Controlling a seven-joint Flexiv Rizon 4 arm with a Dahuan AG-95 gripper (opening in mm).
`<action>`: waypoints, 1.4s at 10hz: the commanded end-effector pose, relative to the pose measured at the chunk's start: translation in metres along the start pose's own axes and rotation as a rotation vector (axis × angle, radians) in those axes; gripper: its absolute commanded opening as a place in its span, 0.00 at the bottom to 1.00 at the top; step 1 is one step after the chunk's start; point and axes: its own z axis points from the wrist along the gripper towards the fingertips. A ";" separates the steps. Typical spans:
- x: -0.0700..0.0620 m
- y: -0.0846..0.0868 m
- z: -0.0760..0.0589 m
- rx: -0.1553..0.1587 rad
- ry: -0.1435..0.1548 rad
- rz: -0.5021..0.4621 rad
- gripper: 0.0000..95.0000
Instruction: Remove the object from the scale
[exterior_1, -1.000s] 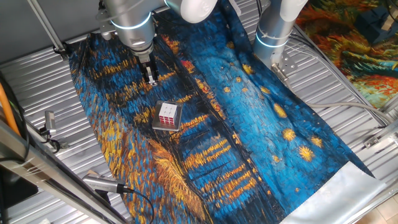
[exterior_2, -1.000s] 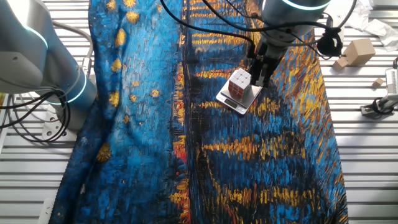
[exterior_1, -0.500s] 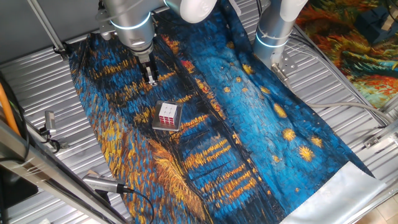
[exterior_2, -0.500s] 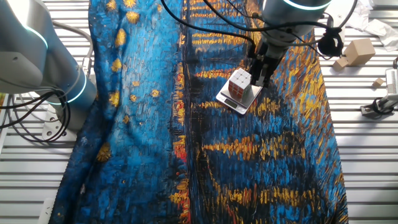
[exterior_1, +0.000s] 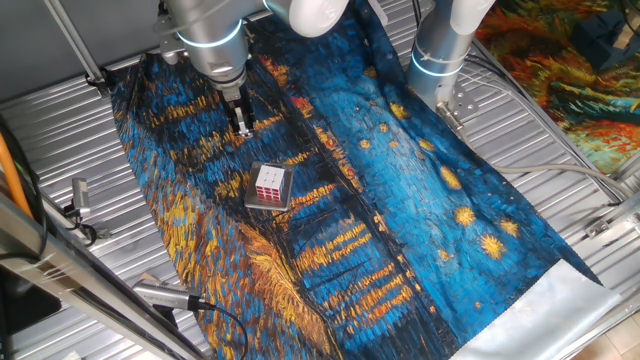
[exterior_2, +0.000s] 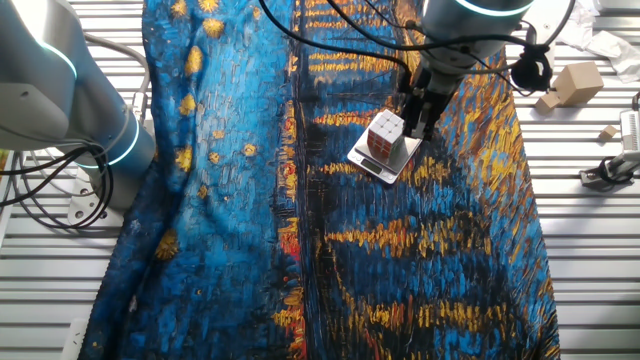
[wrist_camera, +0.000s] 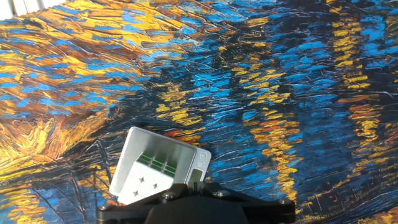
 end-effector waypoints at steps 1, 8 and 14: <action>0.000 0.000 0.000 0.000 0.000 0.001 0.00; 0.000 0.000 0.000 0.000 0.000 -0.003 0.00; 0.003 0.001 -0.003 0.003 -0.008 0.006 0.00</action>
